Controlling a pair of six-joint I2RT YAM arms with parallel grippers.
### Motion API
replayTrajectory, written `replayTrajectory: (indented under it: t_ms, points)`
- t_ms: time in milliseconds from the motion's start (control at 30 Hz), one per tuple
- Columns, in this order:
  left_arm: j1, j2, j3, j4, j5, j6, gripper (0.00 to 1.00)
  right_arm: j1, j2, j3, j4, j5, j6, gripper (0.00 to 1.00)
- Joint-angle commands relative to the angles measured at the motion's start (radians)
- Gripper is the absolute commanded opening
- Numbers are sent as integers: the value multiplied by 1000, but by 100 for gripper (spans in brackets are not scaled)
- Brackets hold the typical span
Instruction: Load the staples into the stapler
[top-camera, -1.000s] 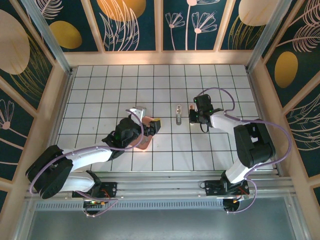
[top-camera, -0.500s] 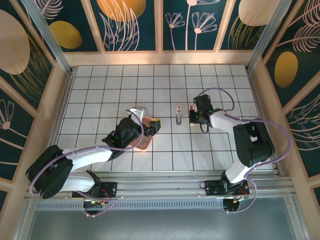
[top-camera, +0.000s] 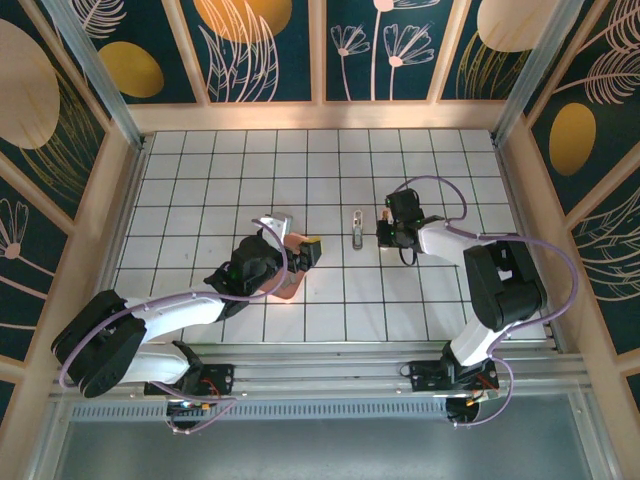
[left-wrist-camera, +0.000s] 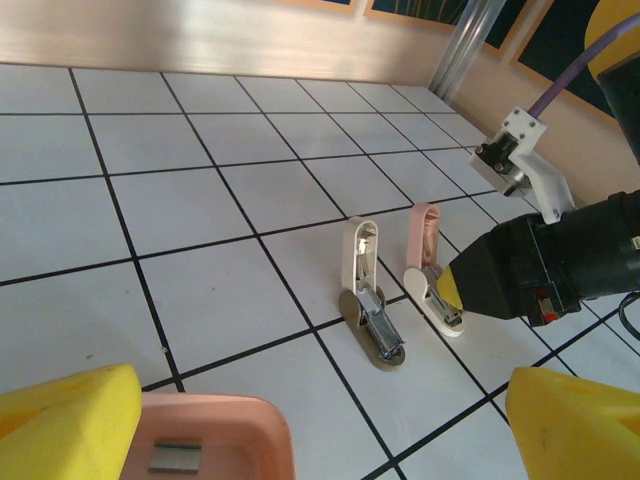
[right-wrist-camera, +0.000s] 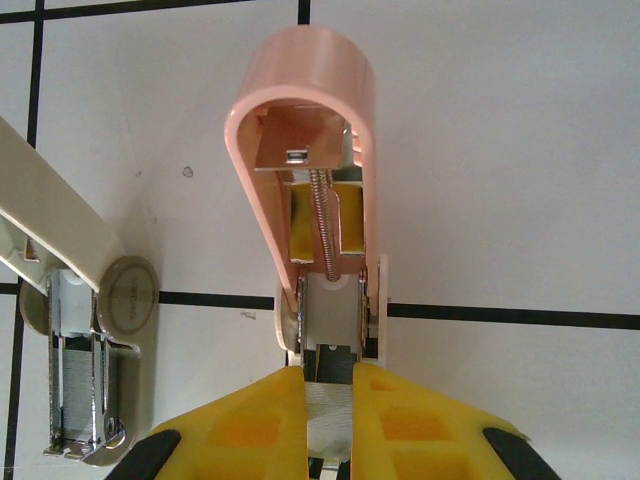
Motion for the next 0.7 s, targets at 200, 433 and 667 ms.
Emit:
replayTrajectory:
  t_ms: [200,433,667]
  points:
    - [5,1,20,4,17,12,94,10,22,24,-60,13,-9,18]
    - [5,-5,22,1,15,14,94,10,4,48,-64,13,-5,25]
    - [4,-5,23,-1,17,14,94,11,-28,66,-71,-15,-6,30]
